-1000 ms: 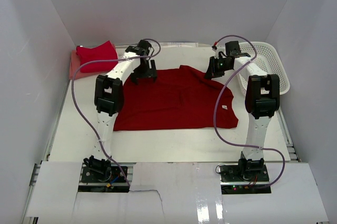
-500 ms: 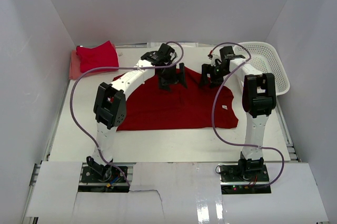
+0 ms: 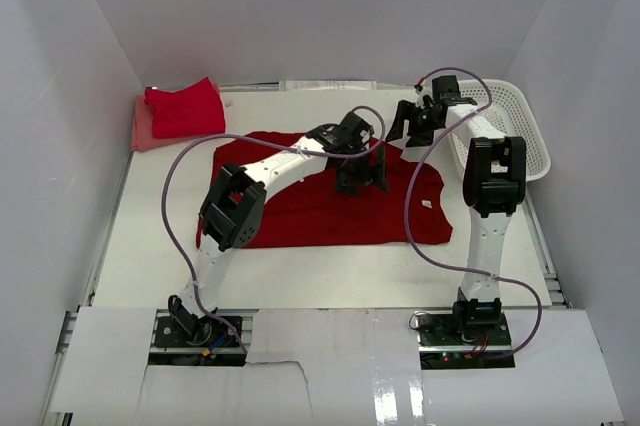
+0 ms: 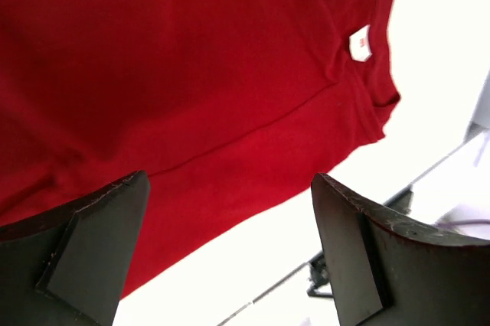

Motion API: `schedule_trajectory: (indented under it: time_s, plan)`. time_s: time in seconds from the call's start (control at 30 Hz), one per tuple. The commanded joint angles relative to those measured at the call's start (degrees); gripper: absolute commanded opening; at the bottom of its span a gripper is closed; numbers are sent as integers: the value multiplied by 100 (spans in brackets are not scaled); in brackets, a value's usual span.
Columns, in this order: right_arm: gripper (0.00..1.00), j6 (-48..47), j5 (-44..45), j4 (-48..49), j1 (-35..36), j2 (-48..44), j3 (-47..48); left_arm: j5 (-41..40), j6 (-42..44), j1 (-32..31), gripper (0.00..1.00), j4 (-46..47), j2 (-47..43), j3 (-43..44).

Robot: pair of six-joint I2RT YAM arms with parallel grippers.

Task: Fold and stack the t-shirts
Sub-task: Grap the side of the flattened tshirt furthest away from the robot with both arms

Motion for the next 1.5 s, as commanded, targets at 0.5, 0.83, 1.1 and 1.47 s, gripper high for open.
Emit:
schedule_trajectory:
  time_s: [0.5, 0.83, 1.1, 1.47]
  plan:
    - [35, 808, -806, 605, -225, 833, 652, -1332, 84, -169, 98, -64, 850, 427]
    - [45, 650, -1308, 78, -251, 1079, 1136, -1903, 110, -169, 98, -775, 1254, 954]
    - [43, 492, -1493, -1, -242, 965, 935, -2501, 163, -177, 98, -1363, 1526, 1024]
    - [8, 482, -1704, 148, -242, 903, 907, -2519, 304, -239, 98, -1523, 1667, 366]
